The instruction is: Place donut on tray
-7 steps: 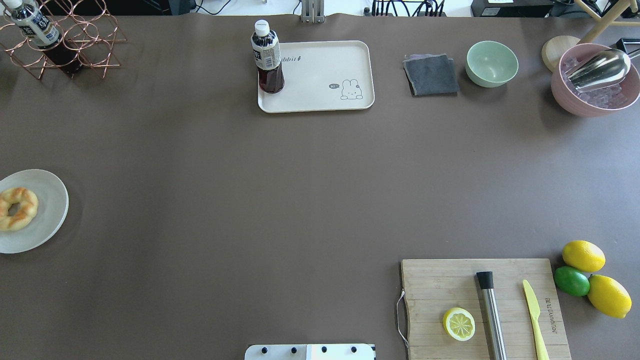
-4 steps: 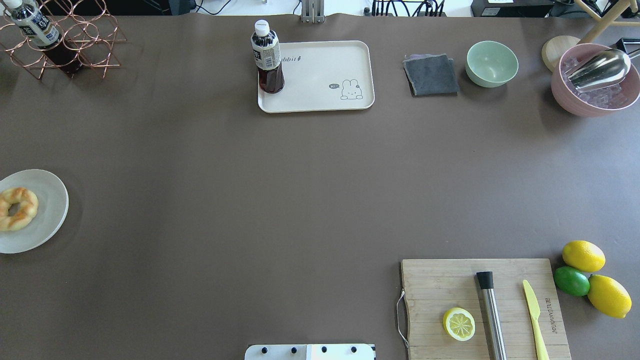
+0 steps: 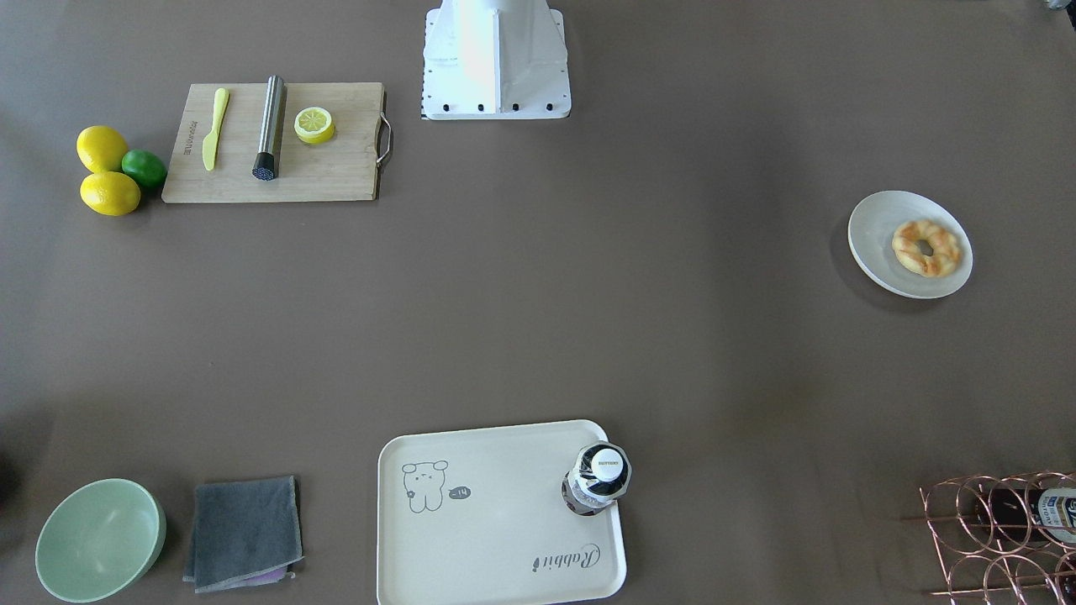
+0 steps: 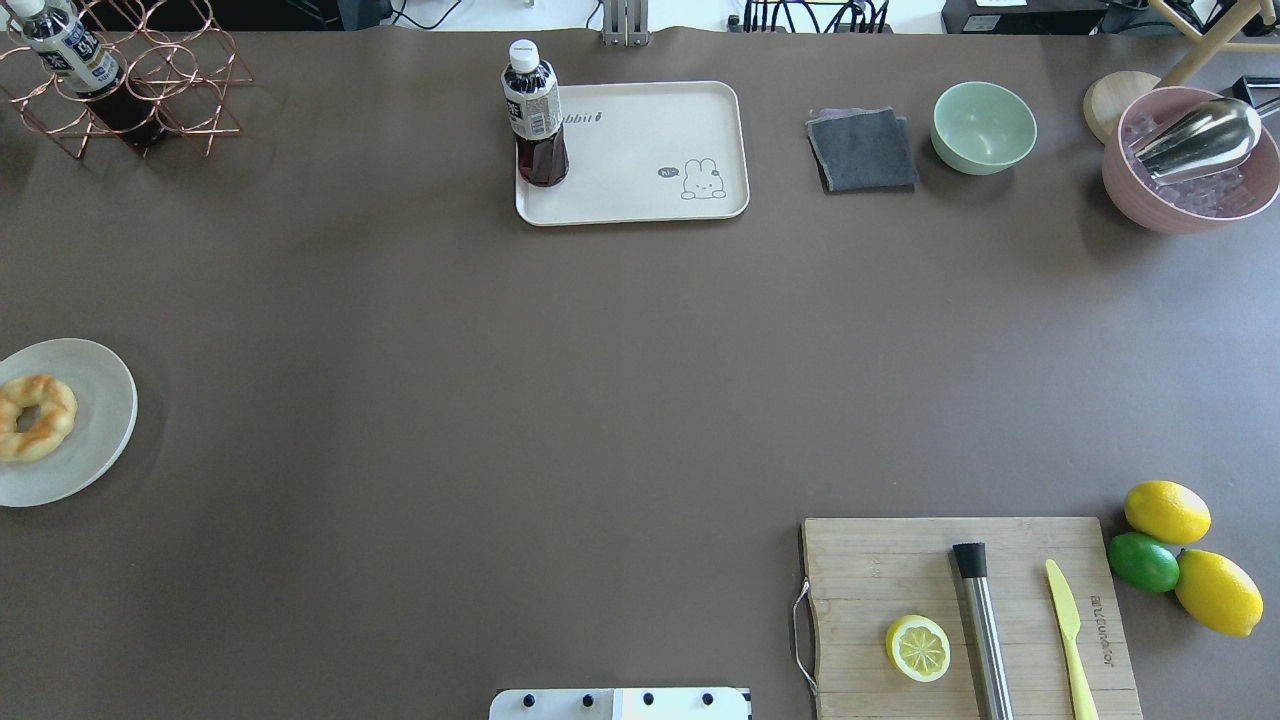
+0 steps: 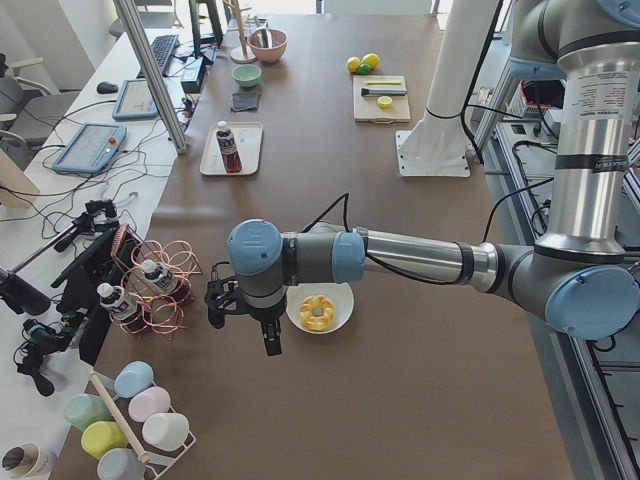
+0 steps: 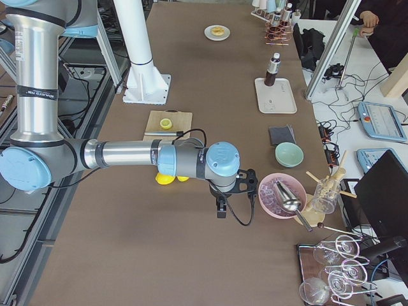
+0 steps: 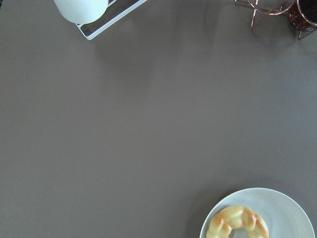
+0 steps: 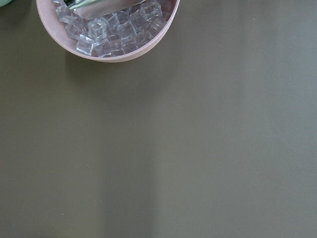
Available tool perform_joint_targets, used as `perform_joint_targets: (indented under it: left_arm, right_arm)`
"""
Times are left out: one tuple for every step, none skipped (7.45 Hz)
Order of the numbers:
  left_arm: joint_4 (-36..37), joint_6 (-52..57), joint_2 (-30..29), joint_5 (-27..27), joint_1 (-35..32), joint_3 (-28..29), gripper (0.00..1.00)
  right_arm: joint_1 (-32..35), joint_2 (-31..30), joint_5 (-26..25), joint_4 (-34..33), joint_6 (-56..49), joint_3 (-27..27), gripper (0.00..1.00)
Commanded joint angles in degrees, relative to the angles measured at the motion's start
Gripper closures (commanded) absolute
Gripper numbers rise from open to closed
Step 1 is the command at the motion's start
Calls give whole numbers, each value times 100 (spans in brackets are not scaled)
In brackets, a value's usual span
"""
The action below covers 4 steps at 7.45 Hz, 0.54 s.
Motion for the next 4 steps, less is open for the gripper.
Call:
perform_joint_targets:
  left_arm:
    - [-232,28,145,20,17,-39,2]
    - [-241,28,172,2,17,-57,2]
    - [-302,28,163,2,17,-74,2]
    - [-460,28,181,2,17,-66,2]
  right_arm:
    - [0,2,-12,-9,0,-11,0]
    - [0,2,-12,0,0,-11,0]
    - [0,2,-12,0,0,-19,0]
    - [0,-7,-12,-9,0,-19,0]
